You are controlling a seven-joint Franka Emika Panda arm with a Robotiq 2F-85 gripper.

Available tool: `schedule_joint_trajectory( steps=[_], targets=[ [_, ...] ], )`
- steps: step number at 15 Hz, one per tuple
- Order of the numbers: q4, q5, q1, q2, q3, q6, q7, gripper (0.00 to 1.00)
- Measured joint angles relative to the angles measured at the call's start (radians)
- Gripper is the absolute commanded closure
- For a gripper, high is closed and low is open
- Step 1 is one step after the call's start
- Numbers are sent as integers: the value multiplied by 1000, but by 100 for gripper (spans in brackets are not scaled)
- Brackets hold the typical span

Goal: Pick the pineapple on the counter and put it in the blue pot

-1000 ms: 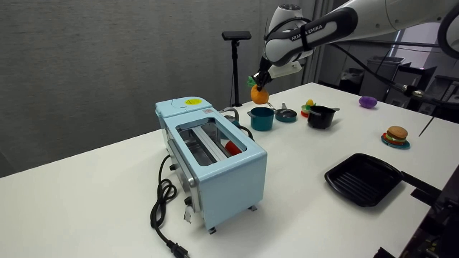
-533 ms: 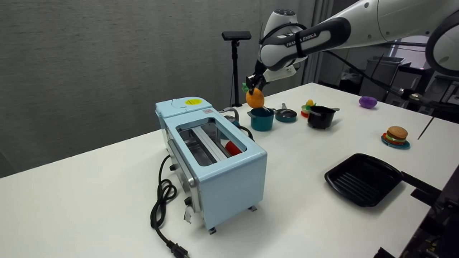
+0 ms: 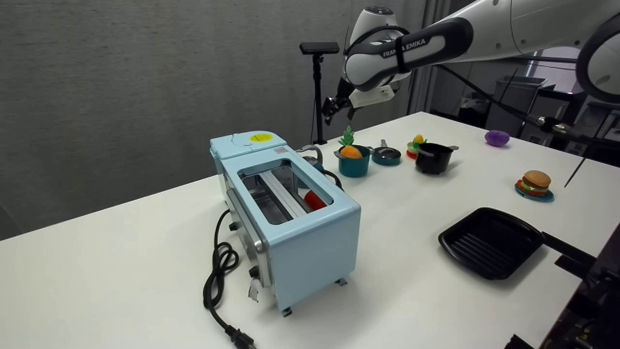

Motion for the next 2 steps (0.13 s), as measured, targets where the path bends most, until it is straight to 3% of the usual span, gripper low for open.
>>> schedule_joint_trajectory(
  steps=[2],
  targets=[
    [3, 0, 5, 0, 0, 0, 0, 0]
  ],
)
